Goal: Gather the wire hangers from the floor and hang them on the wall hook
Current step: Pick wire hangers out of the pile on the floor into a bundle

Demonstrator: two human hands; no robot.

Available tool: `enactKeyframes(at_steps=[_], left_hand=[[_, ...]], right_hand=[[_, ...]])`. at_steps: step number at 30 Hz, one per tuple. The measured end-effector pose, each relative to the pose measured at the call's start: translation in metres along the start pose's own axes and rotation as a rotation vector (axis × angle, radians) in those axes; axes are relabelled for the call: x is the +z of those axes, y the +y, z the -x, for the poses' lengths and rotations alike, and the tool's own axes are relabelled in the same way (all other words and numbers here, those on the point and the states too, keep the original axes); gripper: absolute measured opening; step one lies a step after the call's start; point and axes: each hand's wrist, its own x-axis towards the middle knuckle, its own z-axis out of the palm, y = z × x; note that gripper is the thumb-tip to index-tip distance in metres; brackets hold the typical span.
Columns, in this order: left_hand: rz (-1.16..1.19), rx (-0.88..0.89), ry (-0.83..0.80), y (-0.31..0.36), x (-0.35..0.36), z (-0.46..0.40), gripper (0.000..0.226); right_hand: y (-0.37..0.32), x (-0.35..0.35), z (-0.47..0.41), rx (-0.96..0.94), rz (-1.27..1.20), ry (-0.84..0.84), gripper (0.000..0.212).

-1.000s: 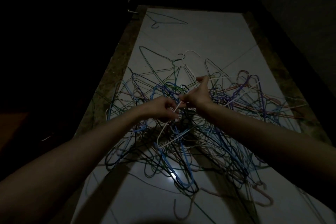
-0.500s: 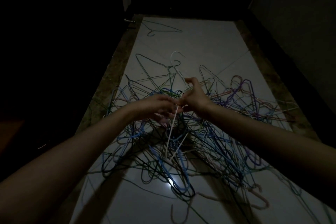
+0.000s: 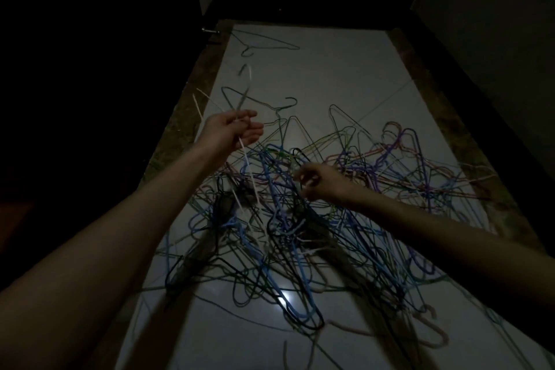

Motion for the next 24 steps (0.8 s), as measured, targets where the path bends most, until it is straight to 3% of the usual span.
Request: enactKeyframes(at_steps=[4, 13, 18, 21, 24], left_hand=[[-0.008, -0.083, -0.051, -0.022, -0.005, 0.005, 0.028], [0.037, -0.144, -0.092, -0.035, -0.003, 0.008, 0.023], [-0.034, -0.154, -0.115, -0.039, -0.005, 0.008, 0.023], [-0.032, -0.174, -0.134, -0.037, -0.002, 0.009, 0.022], [-0.024, -0.203, -0.162, -0.033, 0.003, 0.010, 0.021]], right_hand=[[0.035, 0.011, 0.008, 0.037, 0.195, -0.193, 0.042], [0.053, 0.020, -0.005, -0.016, 0.292, -0.141, 0.017], [0.034, 0.000, -0.002, -0.096, 0.040, -0.041, 0.003], [0.019, -0.013, -0.006, -0.104, -0.187, 0.024, 0.008], [0.008, -0.017, -0.009, -0.113, -0.248, 0.057, 0.014]])
